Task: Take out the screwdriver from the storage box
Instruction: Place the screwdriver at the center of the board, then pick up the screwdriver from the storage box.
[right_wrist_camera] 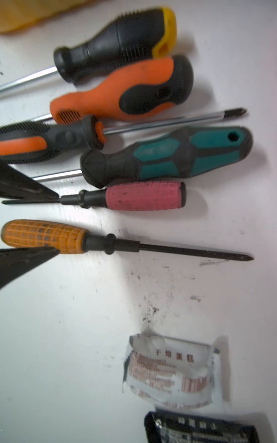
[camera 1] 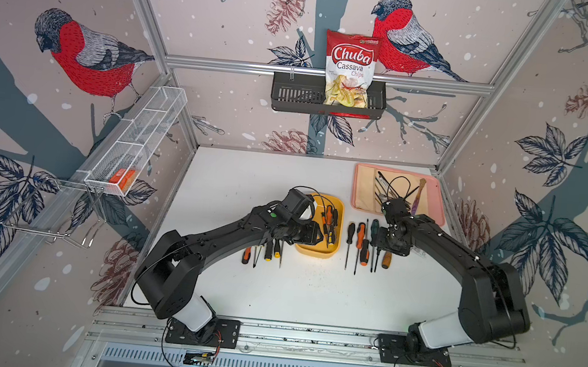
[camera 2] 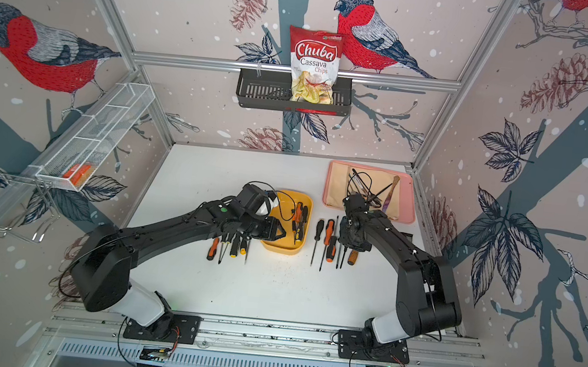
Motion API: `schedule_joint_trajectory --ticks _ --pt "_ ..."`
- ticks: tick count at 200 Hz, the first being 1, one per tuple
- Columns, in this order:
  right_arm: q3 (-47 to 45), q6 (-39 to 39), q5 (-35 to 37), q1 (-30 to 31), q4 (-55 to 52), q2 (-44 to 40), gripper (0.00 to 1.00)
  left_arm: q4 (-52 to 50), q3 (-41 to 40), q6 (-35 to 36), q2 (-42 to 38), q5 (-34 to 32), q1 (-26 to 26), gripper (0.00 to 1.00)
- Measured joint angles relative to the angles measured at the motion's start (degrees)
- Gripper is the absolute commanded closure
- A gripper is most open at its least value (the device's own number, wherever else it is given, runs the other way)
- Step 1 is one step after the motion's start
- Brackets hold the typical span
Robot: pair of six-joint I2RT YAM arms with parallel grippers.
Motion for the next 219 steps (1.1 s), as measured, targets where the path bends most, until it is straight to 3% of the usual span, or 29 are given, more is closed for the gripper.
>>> schedule_joint_trajectory --ticks 59,152,219 --pt "0.0 -1.3 -9.8 0.0 1.2 -9.0 0.68 -3.4 5.5 -3.2 5.1 -4.8 0.0 0.56" --pt "-5.6 -3.0 -31.5 1.1 10.2 -17.0 0.67 -8.4 18.6 -8.5 18.4 -12.1 0.0 0.59" --pt "-8.5 -2.5 -36.9 3.2 14.0 -18.5 0.67 -10.4 28.8 -10.4 29.5 -15.0 0.0 0.60"
